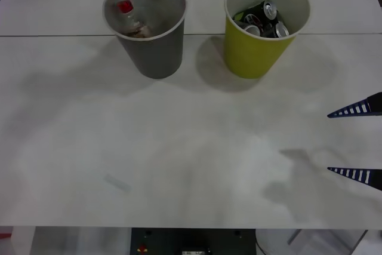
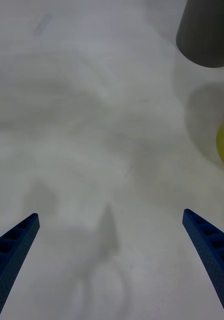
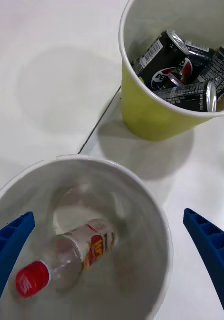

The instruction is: Put the can into the green bin and the plastic bottle into the gray bin

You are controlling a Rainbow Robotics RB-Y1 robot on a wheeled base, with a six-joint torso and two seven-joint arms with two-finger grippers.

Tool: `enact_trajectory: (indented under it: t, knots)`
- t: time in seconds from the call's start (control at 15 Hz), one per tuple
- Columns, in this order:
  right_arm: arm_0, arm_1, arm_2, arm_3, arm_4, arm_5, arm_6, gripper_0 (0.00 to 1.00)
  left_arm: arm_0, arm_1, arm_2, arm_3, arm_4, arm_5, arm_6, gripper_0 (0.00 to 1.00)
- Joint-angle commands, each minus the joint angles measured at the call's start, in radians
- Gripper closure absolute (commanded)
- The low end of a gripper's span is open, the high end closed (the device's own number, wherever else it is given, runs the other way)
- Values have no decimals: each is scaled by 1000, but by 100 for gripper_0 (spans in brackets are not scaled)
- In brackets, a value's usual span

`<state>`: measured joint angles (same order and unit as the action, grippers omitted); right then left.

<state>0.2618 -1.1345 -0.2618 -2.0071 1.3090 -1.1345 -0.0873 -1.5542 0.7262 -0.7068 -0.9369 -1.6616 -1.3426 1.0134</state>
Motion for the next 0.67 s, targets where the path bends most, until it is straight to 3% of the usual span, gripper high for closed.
enact_trajectory:
  t: [0.07,0.67]
  knots:
    - [0,0,0,0,0,0,0,0,28,102,-30,-63,129,0,-9,0]
    - [0,0,0,0,0,0,0,0,327,411,76,-413,319,91,-73,0]
